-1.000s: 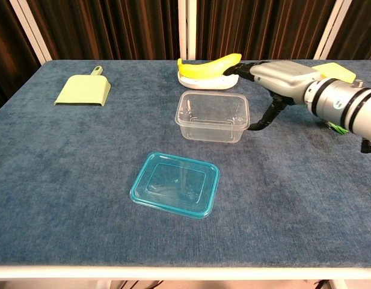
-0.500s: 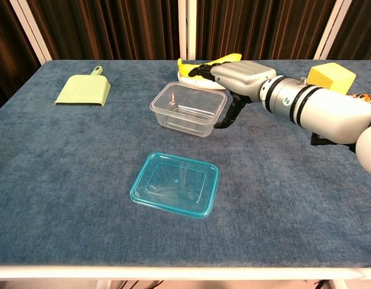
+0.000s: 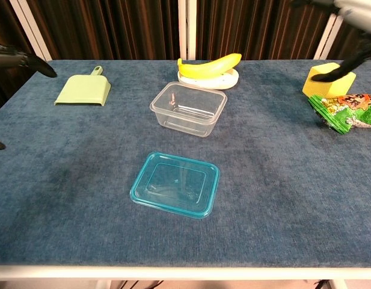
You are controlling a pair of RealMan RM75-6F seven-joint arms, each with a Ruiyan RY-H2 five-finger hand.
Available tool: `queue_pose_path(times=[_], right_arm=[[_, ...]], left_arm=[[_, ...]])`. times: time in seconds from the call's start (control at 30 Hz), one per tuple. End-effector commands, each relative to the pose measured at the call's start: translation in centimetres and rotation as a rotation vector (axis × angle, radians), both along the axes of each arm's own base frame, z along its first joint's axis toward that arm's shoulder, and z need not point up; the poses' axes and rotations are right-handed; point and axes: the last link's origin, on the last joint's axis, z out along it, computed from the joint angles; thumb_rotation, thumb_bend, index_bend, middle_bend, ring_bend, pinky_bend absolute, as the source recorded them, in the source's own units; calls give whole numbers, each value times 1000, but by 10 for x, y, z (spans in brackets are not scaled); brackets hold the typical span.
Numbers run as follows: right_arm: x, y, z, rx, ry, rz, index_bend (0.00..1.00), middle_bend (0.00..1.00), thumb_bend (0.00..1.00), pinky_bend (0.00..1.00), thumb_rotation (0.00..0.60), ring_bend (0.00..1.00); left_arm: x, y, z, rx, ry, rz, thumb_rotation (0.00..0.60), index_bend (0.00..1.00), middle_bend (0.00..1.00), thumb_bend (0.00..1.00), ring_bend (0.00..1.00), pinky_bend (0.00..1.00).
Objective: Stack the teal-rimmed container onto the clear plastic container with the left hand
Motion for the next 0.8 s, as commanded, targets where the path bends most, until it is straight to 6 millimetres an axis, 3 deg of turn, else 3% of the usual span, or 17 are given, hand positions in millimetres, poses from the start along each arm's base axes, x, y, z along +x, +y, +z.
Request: queue_pose_path(times=[0.03,0.13,0.3,0.8], right_arm=[[-31,41,49,-108,-56,-53,0,0,72,0,600,0],[-47,59,67,-163,-77,-85,0,0,72,0,600,0],[-67,79,76,-182,-70,-139,0,0,72,0,600,0],[-97,91,65,-144,-83,-247,0,0,73,0,600,0]], left_arm=[[36,11,-27,-98,63,-47,600,106,86,16,13,31],[54,16,-43,-152,95,-39,600,39,50,16,8,29],[78,24,-72,-218,131,-24,600,16,20,16,0,21],[106,17,-141,-319,262,32,600,16,14,16,0,24]])
